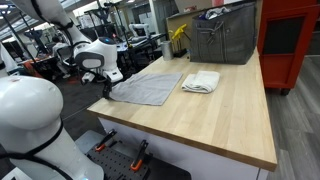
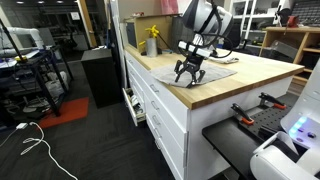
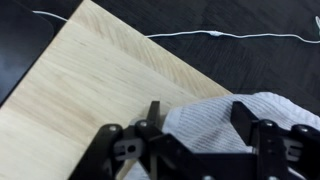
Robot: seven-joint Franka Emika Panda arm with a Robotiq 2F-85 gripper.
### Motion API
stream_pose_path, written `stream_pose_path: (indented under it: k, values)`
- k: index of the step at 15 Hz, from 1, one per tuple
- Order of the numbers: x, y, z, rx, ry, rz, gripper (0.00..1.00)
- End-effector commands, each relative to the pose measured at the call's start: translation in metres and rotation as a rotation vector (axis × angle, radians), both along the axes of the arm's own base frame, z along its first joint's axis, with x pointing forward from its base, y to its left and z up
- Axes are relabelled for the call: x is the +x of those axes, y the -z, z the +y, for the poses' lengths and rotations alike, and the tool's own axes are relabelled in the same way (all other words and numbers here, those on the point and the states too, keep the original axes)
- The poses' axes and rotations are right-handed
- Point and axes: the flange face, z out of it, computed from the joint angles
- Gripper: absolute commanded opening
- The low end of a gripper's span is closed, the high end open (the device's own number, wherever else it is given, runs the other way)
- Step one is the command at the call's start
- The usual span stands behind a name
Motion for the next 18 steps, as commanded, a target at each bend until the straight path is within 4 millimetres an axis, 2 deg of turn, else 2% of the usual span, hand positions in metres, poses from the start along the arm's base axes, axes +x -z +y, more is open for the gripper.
stream_pose_path:
  k: [1, 6, 8, 9, 10, 11, 18]
  values:
    - [-0.003, -0.007, -0.007, 0.01, 0.019, -0.069, 0.42]
    - [-0.005, -0.012, -0.002, 0.104, -0.038, -0.123, 0.05]
    - [-0.009, -0.015, 0.002, 0.159, -0.084, -0.121, 0.0]
    - [-0.012, -0.016, 0.004, 0.183, -0.113, -0.123, 0.34]
    - [-0.014, -0.016, 0.005, 0.185, -0.136, -0.118, 0.3]
    - [-0.016, -0.016, 0.007, 0.183, -0.164, -0.108, 0.32]
    - [-0.021, -0.016, 0.005, 0.046, -0.24, -0.075, 0.83]
